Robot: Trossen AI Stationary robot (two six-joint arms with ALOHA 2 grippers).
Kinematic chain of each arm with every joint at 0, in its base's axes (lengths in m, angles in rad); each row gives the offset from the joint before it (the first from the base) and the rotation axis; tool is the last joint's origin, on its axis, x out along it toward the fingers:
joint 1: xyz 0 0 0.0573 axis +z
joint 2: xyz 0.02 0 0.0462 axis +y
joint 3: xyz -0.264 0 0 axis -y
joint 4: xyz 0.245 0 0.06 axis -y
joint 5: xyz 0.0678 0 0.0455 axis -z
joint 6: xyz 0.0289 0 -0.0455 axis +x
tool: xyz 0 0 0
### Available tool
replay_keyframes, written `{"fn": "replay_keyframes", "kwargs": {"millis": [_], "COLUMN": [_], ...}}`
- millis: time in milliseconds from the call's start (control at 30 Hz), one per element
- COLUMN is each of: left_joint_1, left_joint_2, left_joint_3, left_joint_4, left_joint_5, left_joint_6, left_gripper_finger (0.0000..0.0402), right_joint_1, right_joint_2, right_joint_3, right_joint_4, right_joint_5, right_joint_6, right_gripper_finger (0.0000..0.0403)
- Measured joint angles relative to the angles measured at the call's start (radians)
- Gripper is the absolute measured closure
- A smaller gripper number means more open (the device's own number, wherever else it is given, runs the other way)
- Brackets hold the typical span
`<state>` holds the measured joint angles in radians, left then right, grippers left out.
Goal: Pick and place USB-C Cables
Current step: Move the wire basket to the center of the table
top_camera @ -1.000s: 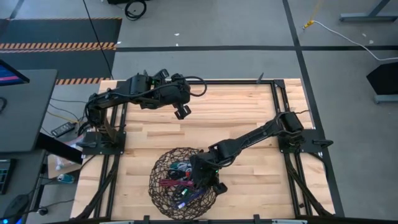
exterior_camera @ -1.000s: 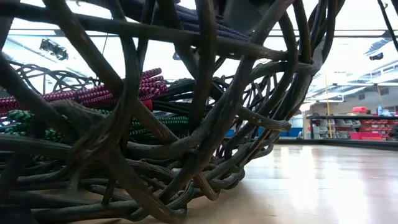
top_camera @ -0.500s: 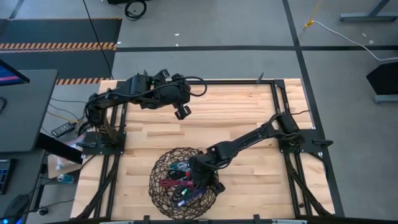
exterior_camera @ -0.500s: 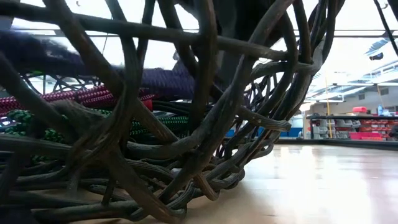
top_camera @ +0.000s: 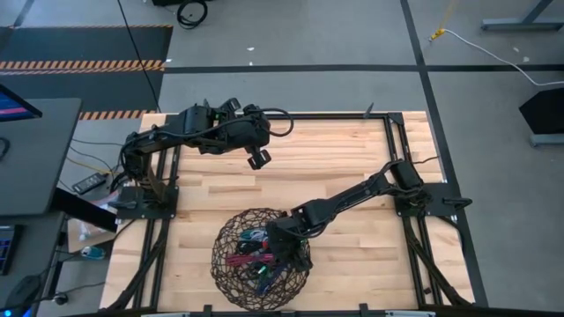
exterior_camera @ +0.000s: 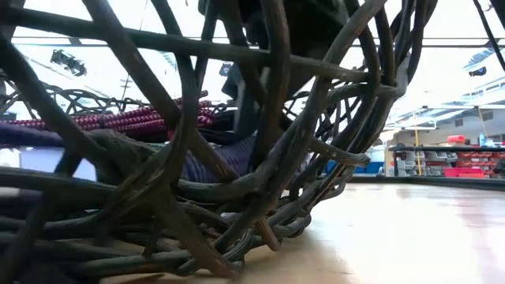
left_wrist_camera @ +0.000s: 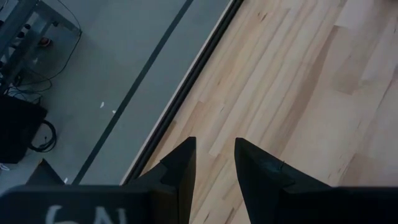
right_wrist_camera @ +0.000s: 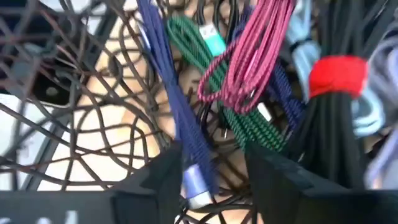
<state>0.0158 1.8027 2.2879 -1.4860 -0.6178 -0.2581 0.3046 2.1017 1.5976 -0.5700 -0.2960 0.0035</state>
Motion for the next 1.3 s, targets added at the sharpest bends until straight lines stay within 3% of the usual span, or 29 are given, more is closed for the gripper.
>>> {"fn": "replay_keyframes", "kwargs": {"millis": [167,400,700,867,1300], "left_joint_1": [0.0,0.0,0.0,-0.008,-0.004], "left_joint_2": [0.0,0.0,0.0,0.0,0.0], "left_joint_3": [0.0,0.0,0.0,0.0,0.0], "left_joint_4": [0.0,-0.008,-0.086,-0.085,-0.085], "left_joint_5": [0.0,0.0,0.053,0.069,0.086], "left_joint_6": [0.0,0.007,-0.057,-0.047,-0.05], "left_gripper_finger": [0.0283,0.0283,0.0283,0.0283,0.0283], "right_joint_1": [0.0,0.0,-0.02,-0.041,-0.171], "right_joint_2": [0.0,-0.002,-0.003,-0.081,-0.427], "right_joint_3": [0.101,0.3,0.464,0.414,0.399], "right_joint_4": [-0.113,-0.376,-0.988,-0.995,-1.001], "right_joint_5": [-0.012,-0.007,0.231,0.228,0.632], "right_joint_6": [-0.007,-0.021,0.036,0.133,0.34], "right_gripper_finger": [0.0197,0.0192,0.0193,0.0193,0.0195]}}
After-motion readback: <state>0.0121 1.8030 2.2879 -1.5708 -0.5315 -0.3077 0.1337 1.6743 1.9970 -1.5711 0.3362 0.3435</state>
